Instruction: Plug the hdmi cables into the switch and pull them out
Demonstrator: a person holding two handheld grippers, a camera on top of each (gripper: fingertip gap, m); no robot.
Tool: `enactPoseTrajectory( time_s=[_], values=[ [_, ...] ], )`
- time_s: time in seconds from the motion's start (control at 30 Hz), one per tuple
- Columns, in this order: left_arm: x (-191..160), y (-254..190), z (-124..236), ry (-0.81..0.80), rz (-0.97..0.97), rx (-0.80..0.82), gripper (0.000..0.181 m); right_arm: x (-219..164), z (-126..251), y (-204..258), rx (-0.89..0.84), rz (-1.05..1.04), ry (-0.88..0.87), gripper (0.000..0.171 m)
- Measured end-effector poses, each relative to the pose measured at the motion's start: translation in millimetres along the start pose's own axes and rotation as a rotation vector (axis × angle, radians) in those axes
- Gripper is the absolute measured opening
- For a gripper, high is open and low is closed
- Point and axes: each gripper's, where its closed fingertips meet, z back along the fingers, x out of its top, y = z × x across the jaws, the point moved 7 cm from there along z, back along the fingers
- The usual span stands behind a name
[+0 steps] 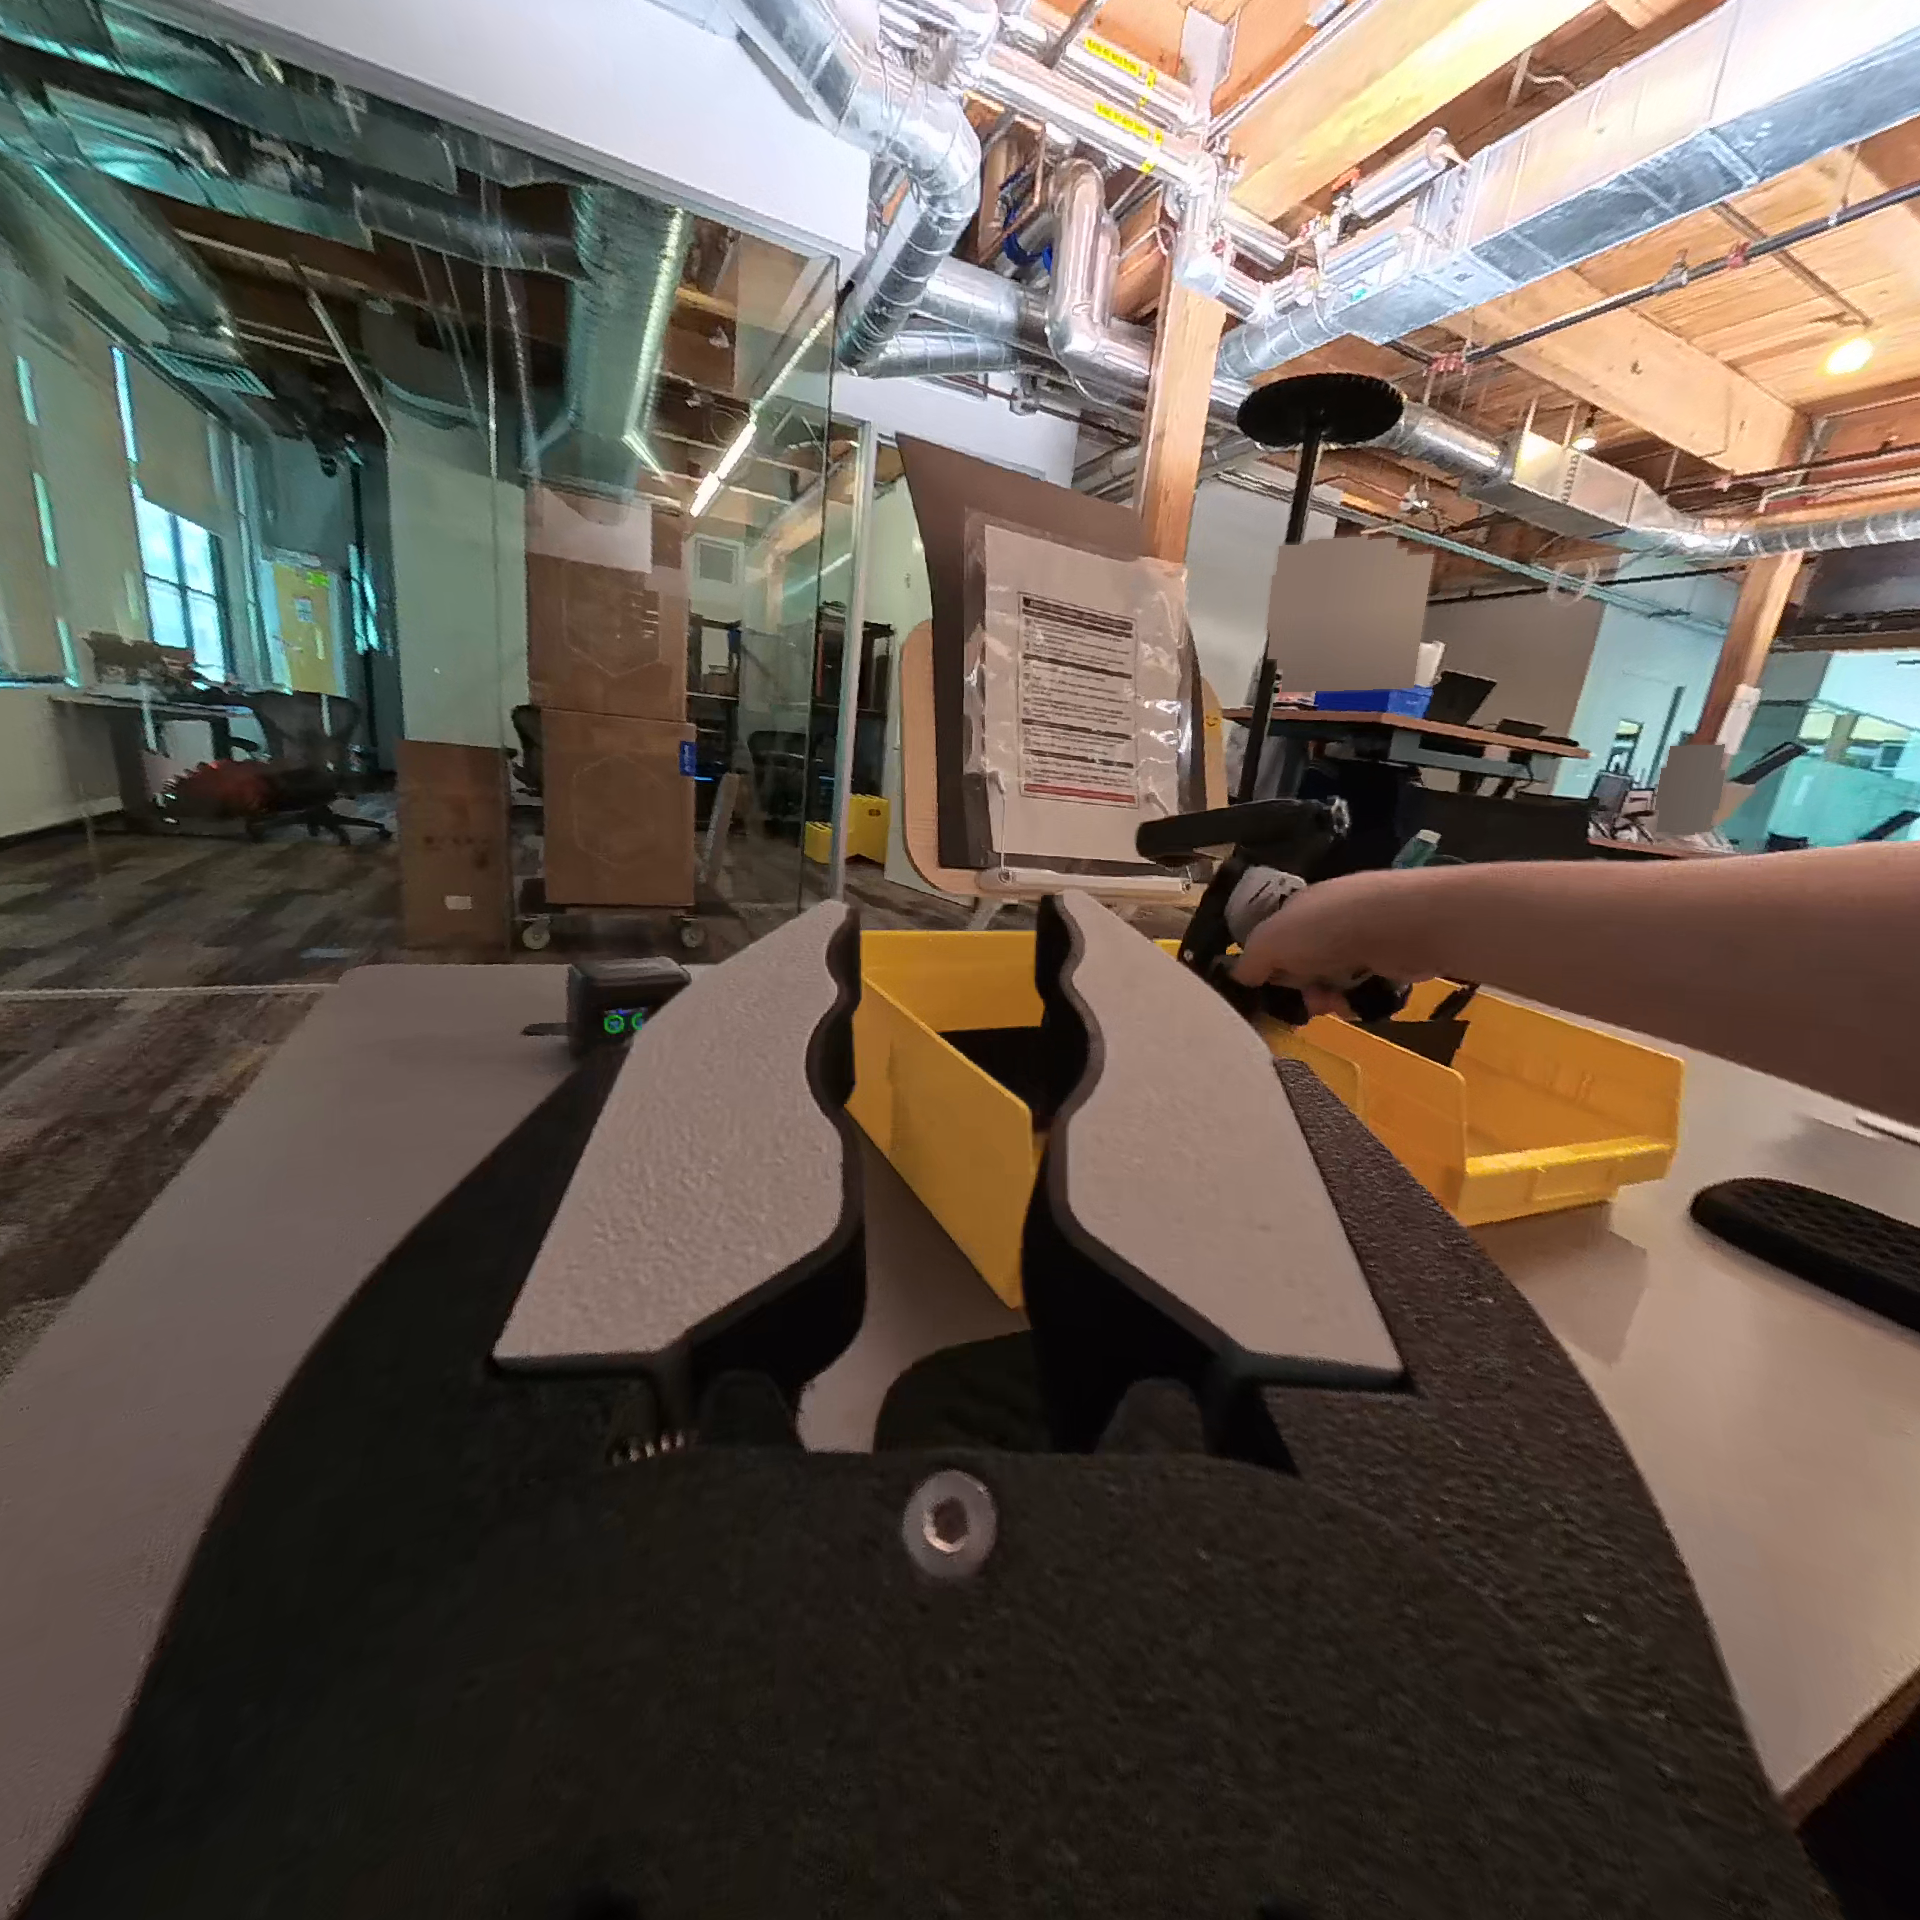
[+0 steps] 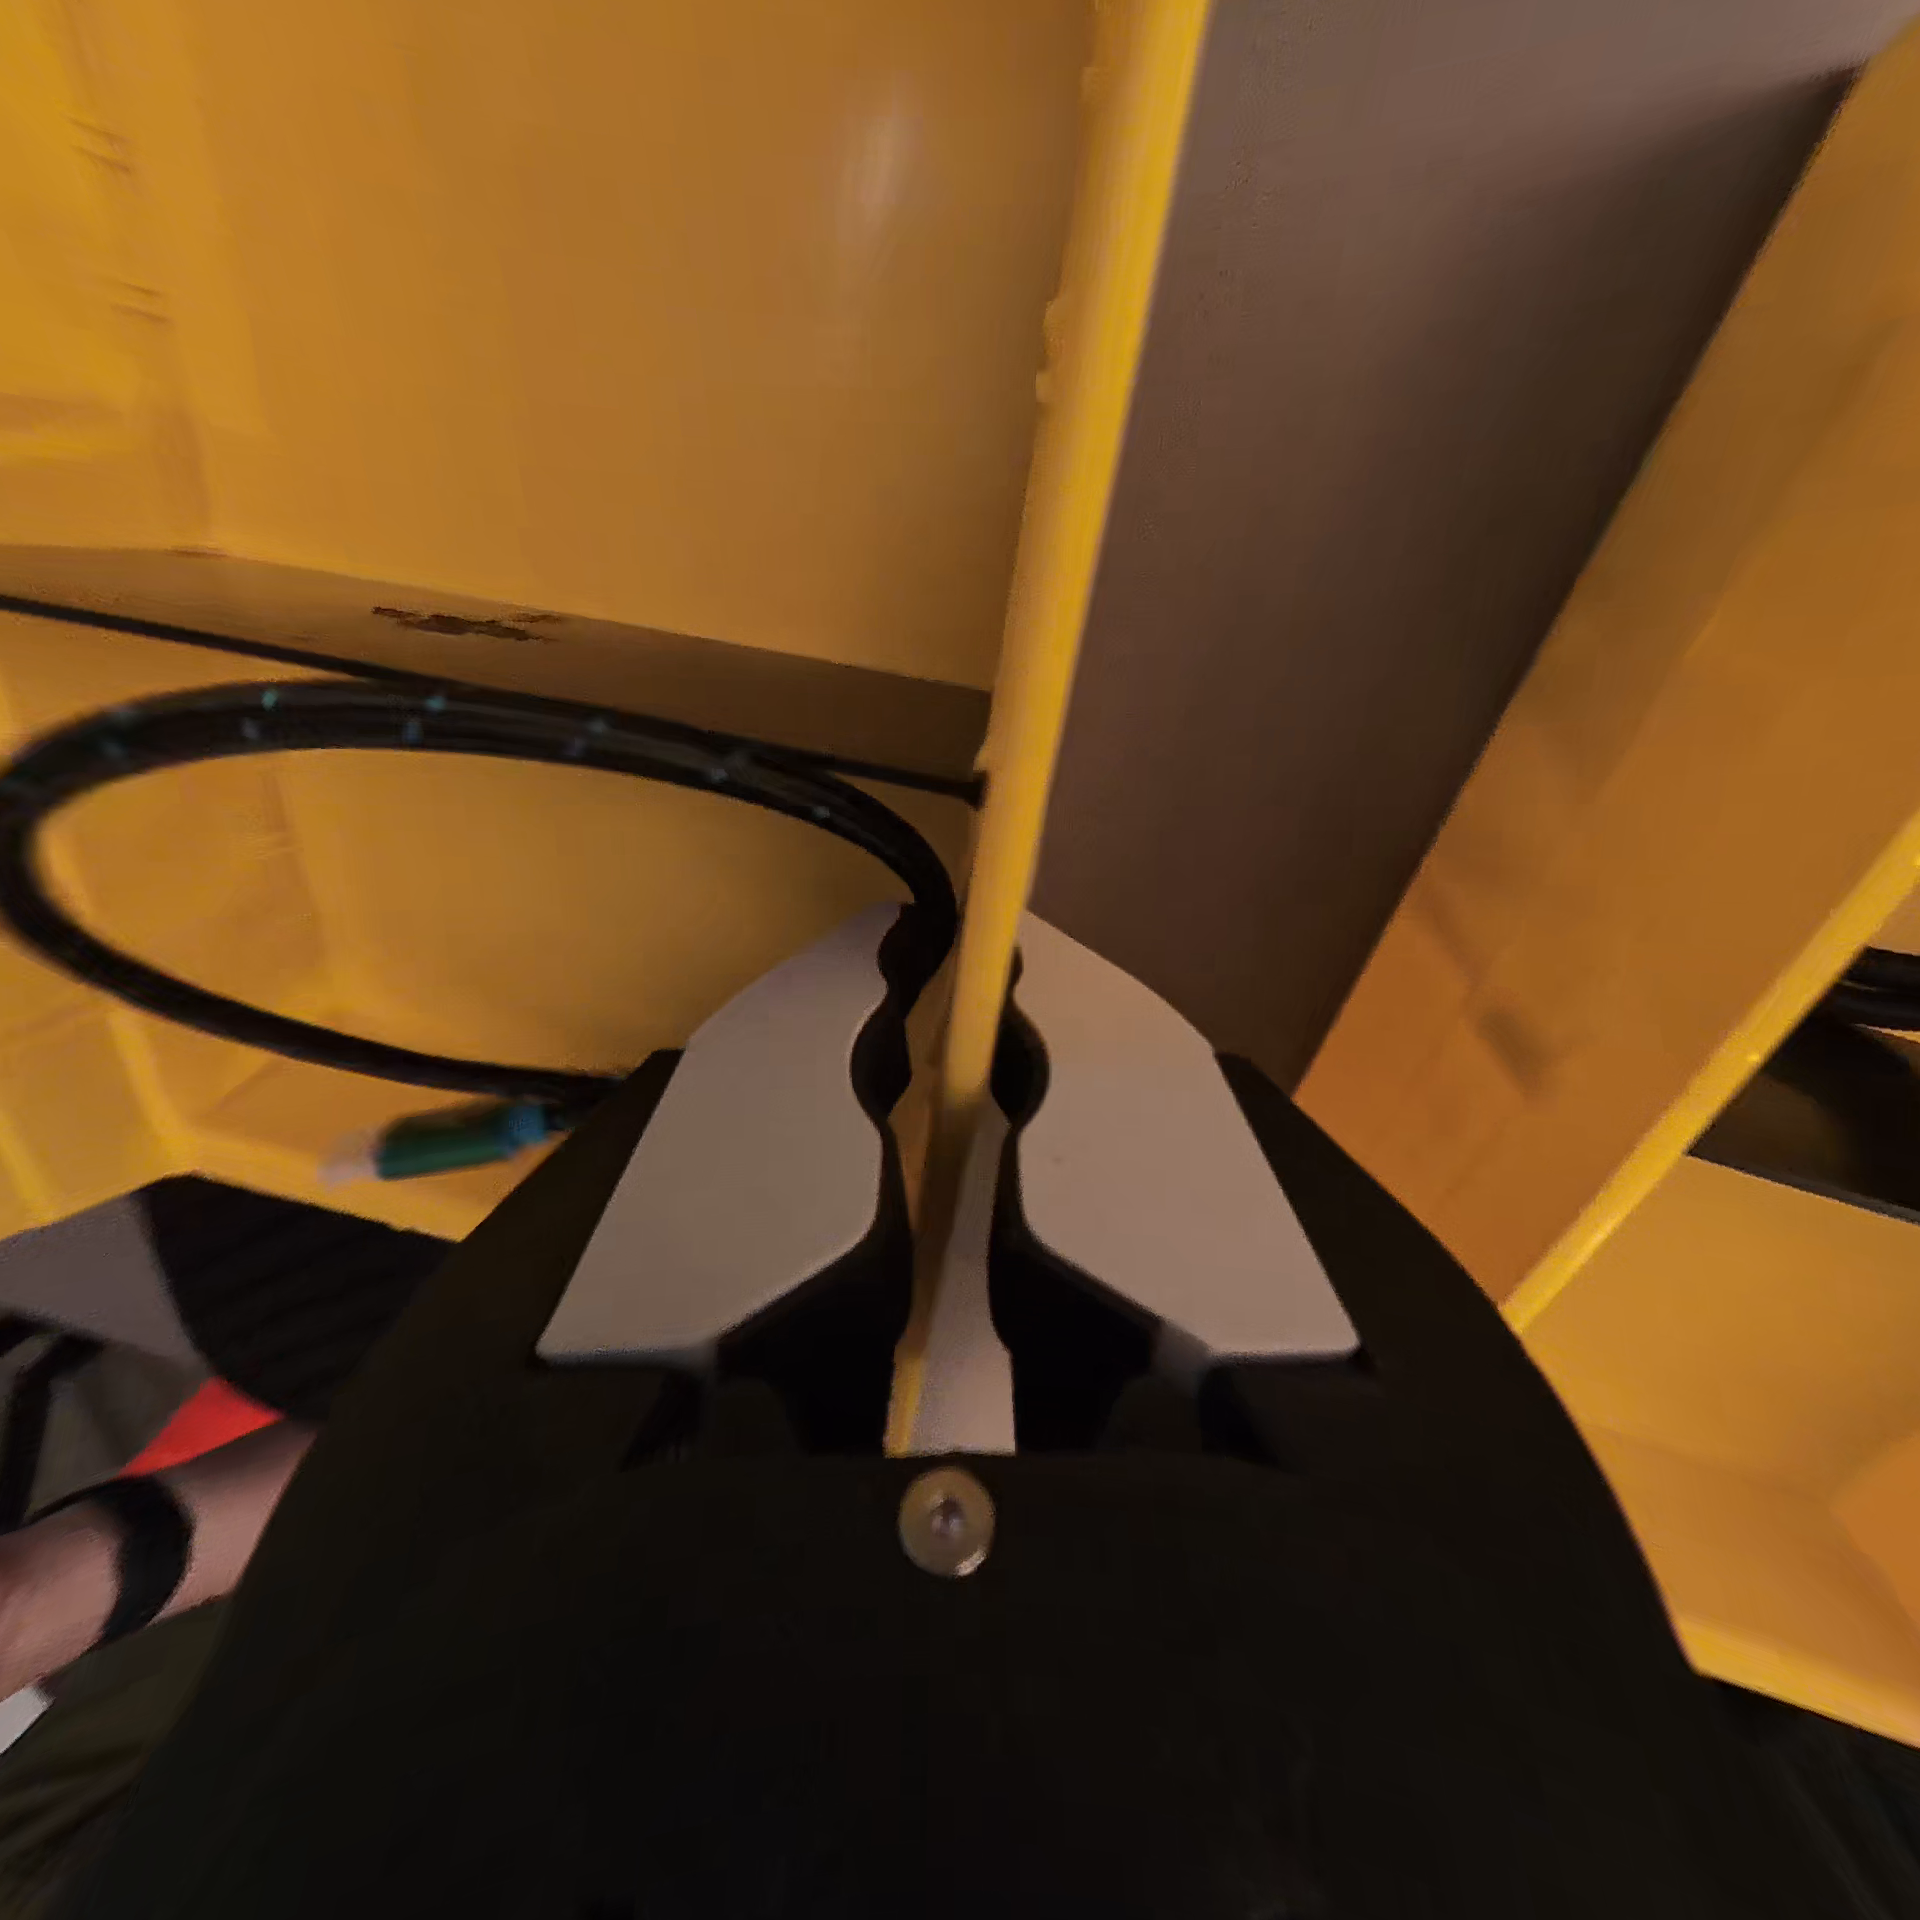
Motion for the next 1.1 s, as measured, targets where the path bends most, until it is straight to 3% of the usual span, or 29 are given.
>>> enactPoseTrajectory(
  time_s=[0.07,0.37,0.57,0.83,0.93,1.1],
  values=[
    [-4,3,-2,0.030,0.006,0.000,0.031,2,5,4,0.137,-0.050,-0.026,0.012],
    [-16,13,-4,0.126,0.095,-0.029,0.032,-1,11,9,0.071,0.024,-0.020,0.012],
    [-16,14,1,0.114,0.164,-0.061,0.031,-16,-1,8,0.133,0.009,0.051,0.014],
    [-13,13,5,0.113,0.177,-0.066,0.031,-46,5,10,0.149,0.064,0.134,0.027],
    [-13,8,3,0.117,0.180,-0.085,0.031,-49,4,16,0.136,0.072,0.127,0.014],
    [-13,-3,0,0.161,0.146,-0.119,0.031,-30,13,13,0.097,0.038,-0.011,0.013]
  ],
)
